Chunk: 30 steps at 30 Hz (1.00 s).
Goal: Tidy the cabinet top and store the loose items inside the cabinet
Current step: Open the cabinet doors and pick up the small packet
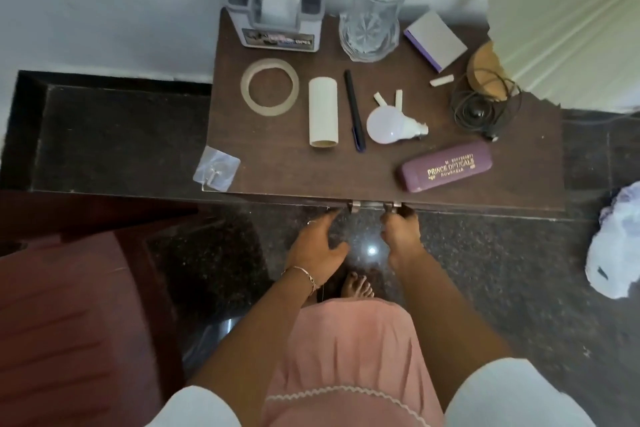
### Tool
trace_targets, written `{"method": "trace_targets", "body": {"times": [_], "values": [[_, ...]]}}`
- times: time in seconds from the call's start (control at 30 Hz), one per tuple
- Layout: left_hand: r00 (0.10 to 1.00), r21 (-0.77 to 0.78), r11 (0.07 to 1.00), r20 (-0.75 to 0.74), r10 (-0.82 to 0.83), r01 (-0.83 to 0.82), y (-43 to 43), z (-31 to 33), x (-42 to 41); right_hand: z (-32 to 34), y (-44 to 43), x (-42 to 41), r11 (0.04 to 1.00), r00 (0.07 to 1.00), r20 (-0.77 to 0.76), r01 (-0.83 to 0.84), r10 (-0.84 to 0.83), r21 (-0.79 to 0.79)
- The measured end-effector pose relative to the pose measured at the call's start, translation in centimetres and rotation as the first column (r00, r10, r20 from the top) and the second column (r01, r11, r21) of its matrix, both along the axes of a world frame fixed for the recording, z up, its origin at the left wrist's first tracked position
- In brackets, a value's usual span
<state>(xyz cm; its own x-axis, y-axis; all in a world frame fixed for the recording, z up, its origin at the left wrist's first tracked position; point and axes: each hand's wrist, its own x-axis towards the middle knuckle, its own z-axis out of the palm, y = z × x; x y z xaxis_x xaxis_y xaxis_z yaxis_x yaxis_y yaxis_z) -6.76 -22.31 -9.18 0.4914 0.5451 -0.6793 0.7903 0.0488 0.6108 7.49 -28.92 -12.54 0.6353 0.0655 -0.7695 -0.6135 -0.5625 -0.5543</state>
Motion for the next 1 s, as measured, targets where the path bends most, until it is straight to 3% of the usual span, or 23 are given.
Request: {"method": "trace_targets", "body": {"times": [0.27, 0.4, 0.6, 0.8, 1.0], "values": [[0.969, 0.112, 0.964, 0.034, -0.246, 0.241, -2.2, 0.3, 1.7, 0.6, -4.2, 2.0, 0.938, 0.938, -0.041, -0.342, 0.345, 0.062], [0.95, 0.183, 0.938, 0.049, -0.308, 0.294, -3.0, -0.2, 2.7, -0.1, -3.4, 2.1, 0.913, 0.915, -0.095, -0.376, 0.393, 0.16], [0.92, 0.325, 0.868, -0.018, -0.391, 0.376, -5.5, 0.8, 4.2, -0.1, -7.6, 0.0, 0.877, 0.876, -0.043, -0.479, 0.48, 0.035], [0.923, 0.061, 0.922, 0.003, -0.384, 0.383, -10.8, 2.4, 6.0, 1.5, -13.7, -1.4, 0.803, 0.807, -0.056, -0.59, 0.587, -0.087], [0.916, 0.019, 0.917, -0.068, -0.397, 0.399, -15.8, 2.7, 7.3, 2.1, -18.7, -1.2, 0.723, 0.746, -0.054, -0.659, 0.664, -0.21]]}}
